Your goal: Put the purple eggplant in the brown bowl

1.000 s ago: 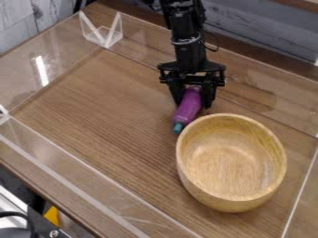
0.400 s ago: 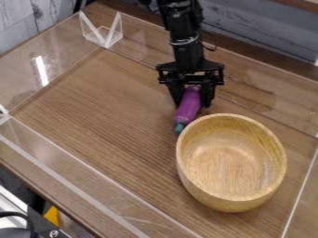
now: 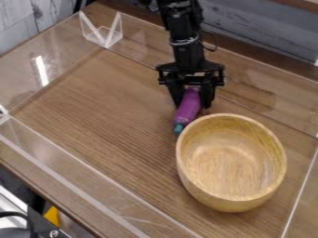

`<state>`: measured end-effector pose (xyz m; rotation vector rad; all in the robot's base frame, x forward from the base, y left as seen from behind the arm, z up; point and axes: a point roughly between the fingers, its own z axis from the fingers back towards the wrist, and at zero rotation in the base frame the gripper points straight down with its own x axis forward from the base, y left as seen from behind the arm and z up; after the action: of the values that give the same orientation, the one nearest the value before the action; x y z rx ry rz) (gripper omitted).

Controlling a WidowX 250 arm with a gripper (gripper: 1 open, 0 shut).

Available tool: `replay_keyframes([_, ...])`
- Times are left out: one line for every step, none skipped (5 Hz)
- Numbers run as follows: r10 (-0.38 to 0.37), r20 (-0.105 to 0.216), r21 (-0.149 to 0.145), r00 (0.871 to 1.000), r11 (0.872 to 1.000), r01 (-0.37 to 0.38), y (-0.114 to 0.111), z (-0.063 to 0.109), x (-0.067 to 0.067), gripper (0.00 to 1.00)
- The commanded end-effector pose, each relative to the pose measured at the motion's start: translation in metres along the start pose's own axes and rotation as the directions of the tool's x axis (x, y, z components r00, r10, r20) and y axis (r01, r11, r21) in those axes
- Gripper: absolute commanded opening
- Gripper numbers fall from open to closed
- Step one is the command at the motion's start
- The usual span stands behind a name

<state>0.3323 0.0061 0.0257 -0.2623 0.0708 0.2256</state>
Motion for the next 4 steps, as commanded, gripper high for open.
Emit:
replay_keyframes([-0.084, 0.024, -0.004, 0.996, 0.996, 0.085, -0.002, 0.023, -0.005, 0.00])
replay_keyframes([-0.162, 0.006, -0.006, 0.987, 0.987, 0.162, -0.001, 0.032, -0.015, 0.00])
replay_keyframes([-0.238, -0.013, -0.006, 0.971, 0.971, 0.238, 0.000, 0.039, -0.025, 0.00])
replay_keyframes([-0.210, -0.003, -0.013, 0.978, 0.978, 0.210, 0.006, 0.038, -0.032, 0.00])
